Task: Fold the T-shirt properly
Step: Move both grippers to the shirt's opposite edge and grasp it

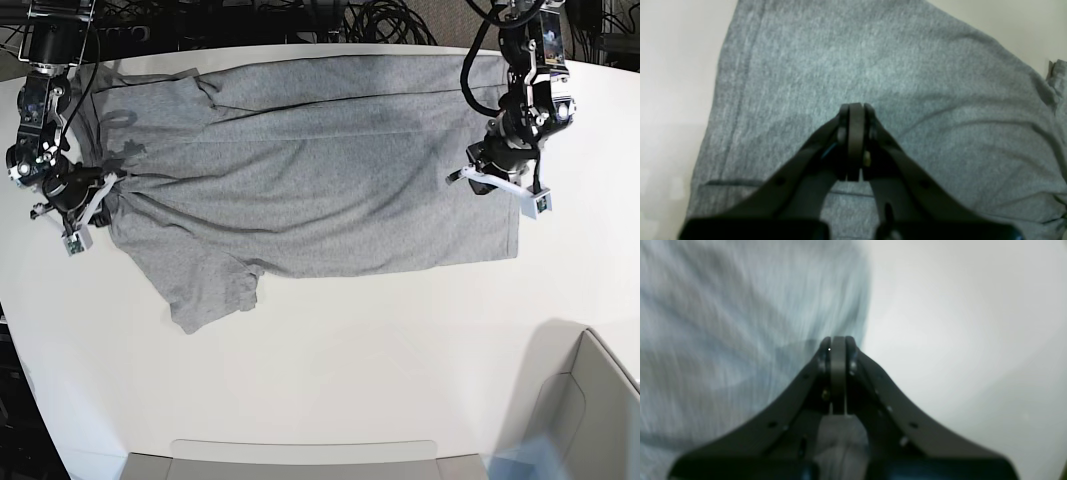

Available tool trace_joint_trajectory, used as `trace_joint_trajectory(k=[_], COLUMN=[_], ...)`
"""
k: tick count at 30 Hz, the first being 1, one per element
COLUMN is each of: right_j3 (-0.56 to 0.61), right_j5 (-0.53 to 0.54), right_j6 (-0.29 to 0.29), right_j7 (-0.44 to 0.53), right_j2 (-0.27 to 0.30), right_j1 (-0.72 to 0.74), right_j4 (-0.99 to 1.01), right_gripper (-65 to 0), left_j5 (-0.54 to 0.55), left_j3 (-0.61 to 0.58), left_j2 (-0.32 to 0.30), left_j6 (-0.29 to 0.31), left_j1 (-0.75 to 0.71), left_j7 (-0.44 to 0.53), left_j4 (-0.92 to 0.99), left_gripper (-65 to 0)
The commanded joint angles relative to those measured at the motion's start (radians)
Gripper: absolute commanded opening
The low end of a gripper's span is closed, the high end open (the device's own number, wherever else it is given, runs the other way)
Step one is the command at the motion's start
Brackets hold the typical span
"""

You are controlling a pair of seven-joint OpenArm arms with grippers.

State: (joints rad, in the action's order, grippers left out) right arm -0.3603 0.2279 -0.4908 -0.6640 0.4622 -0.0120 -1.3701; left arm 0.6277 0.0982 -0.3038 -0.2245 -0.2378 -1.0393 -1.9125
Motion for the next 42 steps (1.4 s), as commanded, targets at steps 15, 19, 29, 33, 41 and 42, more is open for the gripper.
trace_joint_trajectory(k=[15,19,29,33,41,42], right_j3=[0.198,0.292,0.346,0.344,0.347,0.347], right_j5=[0.012,0.012,0.066,0.066,0.064,0.061], right_j6=[-0.009,-0.007,-0.007,-0.007,-0.001,0.001], right_j7=[0.114,0.197,0.206,0.224,0.336,0.336], right_j2=[0.048,0.045,0.017,-0.001,-0.053,-0.058], right_j1=[0.433,0.505,0.511,0.542,0.623,0.622], right_j4=[0.361,0.478,0.487,0.513,0.751,0.754], right_gripper=[-35.8,-35.8,-36.0,-36.0,-36.0,-36.0], left_j5=[0.002,0.002,0.002,0.002,0.002,0.002], left_j3=[0.004,0.004,0.004,0.004,0.004,0.004], left_j2=[0.004,0.004,0.004,0.004,0.004,0.004], left_j6=[-0.003,-0.003,-0.003,-0.003,-0.002,-0.002], left_j1=[0.008,0.008,0.010,0.010,0.030,0.030], left_j7=[0.011,0.011,0.011,0.011,0.011,0.011], left_j4=[-0.015,-0.015,-0.014,-0.014,-0.014,-0.014], left_gripper=[-65.0,-65.0,-65.0,-65.0,-65.0,-65.0])
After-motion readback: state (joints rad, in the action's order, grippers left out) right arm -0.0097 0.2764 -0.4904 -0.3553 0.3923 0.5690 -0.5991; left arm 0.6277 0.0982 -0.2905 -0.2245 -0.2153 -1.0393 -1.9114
